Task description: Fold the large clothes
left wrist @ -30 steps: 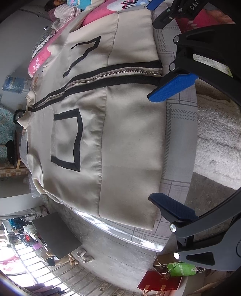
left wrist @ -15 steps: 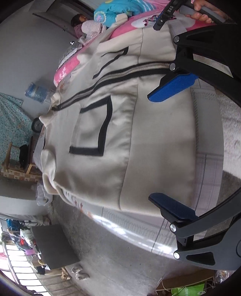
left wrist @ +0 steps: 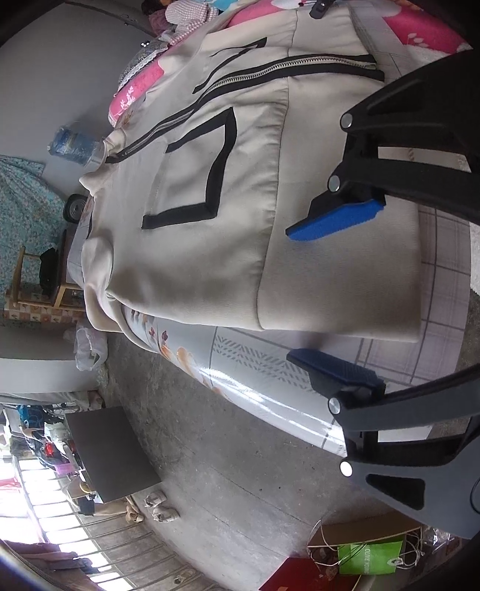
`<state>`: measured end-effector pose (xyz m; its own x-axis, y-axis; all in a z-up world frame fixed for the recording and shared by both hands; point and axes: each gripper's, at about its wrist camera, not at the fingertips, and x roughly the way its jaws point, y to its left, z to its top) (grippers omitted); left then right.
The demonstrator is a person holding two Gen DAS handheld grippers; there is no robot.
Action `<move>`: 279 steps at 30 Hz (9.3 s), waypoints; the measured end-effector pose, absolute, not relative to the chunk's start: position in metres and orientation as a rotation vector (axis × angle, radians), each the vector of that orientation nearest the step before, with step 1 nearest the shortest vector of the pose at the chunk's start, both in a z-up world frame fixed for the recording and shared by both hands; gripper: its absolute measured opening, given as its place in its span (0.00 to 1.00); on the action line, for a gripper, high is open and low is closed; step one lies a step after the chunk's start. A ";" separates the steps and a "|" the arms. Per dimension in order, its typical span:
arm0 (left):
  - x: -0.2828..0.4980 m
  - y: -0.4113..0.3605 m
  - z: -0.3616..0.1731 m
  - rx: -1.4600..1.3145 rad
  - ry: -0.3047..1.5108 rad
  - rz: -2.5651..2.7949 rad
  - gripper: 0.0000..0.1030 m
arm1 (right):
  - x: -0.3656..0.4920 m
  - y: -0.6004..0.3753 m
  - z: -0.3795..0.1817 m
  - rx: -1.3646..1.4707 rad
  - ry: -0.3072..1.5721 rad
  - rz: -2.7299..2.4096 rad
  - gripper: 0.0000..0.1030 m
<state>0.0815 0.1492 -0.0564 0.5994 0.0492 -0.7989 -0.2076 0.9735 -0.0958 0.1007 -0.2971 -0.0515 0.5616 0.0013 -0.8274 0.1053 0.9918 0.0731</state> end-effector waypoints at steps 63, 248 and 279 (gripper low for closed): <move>0.124 0.218 0.042 -0.162 0.810 0.176 0.84 | 0.173 -0.102 -0.018 -0.132 0.892 0.281 0.94; 0.152 0.132 -0.042 -0.149 0.805 -0.062 0.93 | 0.238 -0.297 -0.052 0.318 1.179 0.183 0.28; 0.163 0.182 -0.057 -0.239 0.894 0.220 0.92 | 0.392 -0.221 0.052 0.186 0.944 0.344 0.05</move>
